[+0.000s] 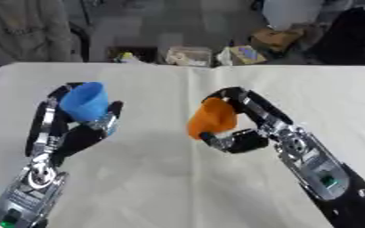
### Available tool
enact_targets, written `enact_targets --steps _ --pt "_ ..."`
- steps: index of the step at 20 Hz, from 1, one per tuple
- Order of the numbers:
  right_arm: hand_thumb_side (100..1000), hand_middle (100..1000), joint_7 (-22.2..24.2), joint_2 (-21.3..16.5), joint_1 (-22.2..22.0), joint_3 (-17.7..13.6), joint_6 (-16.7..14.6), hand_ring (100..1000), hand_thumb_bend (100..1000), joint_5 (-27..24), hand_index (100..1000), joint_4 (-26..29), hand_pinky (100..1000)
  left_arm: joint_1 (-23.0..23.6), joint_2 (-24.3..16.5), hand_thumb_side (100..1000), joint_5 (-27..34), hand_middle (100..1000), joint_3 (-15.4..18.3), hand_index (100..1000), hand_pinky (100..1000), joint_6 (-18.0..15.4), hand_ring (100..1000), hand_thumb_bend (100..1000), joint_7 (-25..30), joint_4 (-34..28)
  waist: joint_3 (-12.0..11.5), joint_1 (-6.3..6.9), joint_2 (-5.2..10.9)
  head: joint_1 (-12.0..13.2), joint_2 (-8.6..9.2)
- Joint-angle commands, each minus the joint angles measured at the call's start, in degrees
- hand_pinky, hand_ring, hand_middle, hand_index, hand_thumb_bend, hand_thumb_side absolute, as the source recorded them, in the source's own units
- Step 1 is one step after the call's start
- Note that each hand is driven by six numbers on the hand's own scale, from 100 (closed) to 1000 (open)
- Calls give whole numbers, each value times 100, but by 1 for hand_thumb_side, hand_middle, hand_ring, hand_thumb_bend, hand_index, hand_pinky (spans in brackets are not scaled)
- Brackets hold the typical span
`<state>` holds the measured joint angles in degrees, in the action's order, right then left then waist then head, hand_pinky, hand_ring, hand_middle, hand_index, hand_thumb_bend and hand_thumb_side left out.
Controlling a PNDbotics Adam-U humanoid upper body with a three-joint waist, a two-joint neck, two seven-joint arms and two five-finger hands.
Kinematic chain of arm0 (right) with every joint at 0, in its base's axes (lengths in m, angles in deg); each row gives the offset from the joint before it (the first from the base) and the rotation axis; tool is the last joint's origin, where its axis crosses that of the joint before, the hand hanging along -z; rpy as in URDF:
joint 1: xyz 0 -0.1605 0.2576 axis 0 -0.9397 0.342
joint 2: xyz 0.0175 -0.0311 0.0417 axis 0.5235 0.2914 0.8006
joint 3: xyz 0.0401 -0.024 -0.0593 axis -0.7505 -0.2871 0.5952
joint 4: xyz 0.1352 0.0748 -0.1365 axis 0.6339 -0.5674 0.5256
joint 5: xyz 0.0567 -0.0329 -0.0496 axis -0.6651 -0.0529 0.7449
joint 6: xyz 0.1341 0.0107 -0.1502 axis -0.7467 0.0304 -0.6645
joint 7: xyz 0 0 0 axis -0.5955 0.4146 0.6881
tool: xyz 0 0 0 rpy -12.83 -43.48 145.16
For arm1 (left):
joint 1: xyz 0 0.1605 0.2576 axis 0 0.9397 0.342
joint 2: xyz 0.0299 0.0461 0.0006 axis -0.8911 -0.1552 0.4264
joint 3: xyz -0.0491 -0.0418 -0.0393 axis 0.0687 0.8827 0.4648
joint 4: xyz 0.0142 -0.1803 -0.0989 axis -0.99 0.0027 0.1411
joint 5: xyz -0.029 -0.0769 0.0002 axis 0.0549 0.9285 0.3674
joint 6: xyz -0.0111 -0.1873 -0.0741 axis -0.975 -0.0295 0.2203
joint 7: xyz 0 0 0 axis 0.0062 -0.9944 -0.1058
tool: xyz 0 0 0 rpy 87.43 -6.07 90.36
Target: Pour the contents of one cup into another cup.
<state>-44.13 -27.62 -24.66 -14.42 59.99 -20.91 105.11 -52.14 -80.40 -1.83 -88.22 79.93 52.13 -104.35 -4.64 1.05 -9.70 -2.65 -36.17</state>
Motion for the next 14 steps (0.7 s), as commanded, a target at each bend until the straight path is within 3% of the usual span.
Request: enact_targets --steps 1,14 --pt "100 235 112 -80 127 28 -20 436 100 13 454 132 344 -56 -167 100 -39 287 18 637 135 12 391 381 28 -144 -10 -3 99 -4 60" --pt "100 240 1271 -139 525 520 -146 445 116 469 466 -97 365 -98 -255 100 -184 286 -58 639 126 205 392 396 262 -245 -53 -21 121 -48 69"
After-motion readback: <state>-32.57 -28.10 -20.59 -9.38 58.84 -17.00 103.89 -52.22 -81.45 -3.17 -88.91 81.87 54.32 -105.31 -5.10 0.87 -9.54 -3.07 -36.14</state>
